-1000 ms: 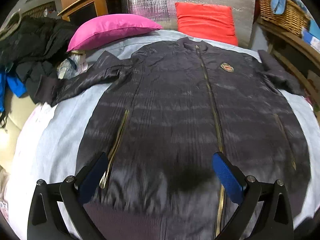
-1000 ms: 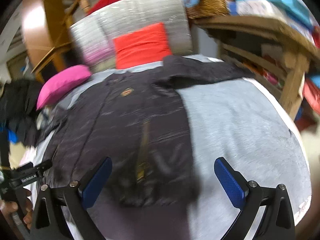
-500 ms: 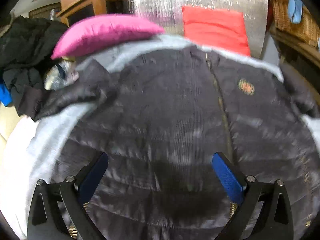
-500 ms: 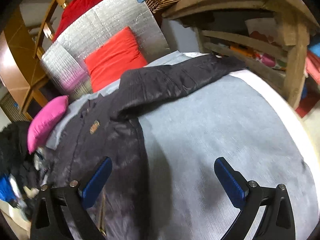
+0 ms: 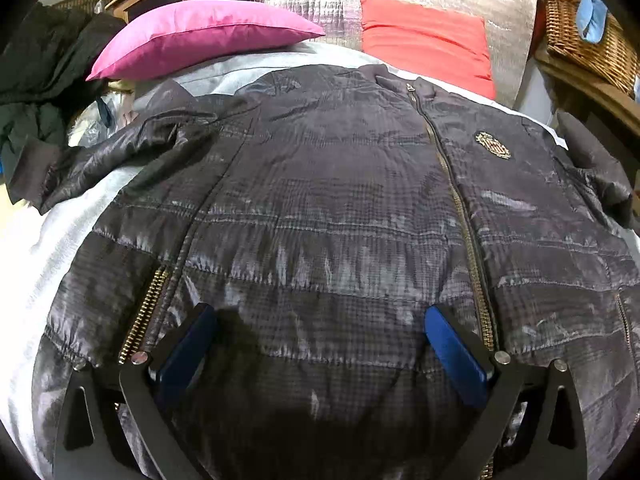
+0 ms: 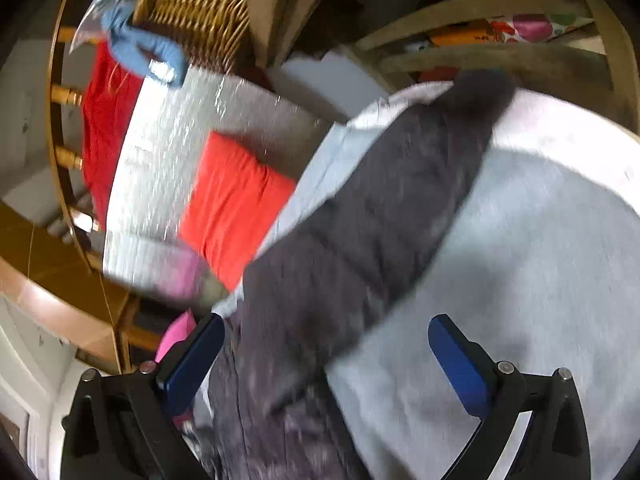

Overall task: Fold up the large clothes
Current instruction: 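Grasp the jacket sleeve near its cuff with the right gripper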

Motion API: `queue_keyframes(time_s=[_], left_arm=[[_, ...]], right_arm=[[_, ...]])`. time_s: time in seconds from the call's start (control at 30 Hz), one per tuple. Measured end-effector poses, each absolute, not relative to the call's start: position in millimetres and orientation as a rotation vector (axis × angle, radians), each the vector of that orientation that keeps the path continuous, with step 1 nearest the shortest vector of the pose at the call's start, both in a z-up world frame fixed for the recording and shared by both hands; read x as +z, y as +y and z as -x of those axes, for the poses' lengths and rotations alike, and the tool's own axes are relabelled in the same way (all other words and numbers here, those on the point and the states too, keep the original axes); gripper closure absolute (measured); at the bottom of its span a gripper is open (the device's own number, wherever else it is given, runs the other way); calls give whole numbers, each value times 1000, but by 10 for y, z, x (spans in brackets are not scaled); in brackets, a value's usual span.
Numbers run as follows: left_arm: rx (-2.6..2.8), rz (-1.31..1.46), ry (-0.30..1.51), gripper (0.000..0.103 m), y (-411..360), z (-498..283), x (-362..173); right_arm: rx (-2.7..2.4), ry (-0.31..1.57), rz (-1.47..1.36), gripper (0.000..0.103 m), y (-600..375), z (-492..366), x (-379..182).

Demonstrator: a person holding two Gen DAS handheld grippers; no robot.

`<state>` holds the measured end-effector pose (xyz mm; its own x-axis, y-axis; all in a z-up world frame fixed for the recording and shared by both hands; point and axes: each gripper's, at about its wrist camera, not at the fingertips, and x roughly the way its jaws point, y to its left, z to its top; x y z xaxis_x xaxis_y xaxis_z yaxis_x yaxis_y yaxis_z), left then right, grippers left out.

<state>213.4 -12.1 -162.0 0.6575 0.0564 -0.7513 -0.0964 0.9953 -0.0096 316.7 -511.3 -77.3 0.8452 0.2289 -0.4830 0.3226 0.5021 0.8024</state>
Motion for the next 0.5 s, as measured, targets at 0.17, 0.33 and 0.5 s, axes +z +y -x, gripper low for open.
queue_keyframes(time_s=[0.17, 0.33, 0.5], left_arm=[[97, 41, 833, 0, -118, -2120, -1637], [99, 44, 826, 0, -120, -2112, -1648], [104, 45, 820, 0, -113, -2104, -1651]], right_arm=[[-135, 617, -1135, 8, -5368, -3503, -1026], [-209, 617, -1139, 13, -5555, -3687, -1183], [-290, 763, -968, 81, -5601, -4081, -1166]])
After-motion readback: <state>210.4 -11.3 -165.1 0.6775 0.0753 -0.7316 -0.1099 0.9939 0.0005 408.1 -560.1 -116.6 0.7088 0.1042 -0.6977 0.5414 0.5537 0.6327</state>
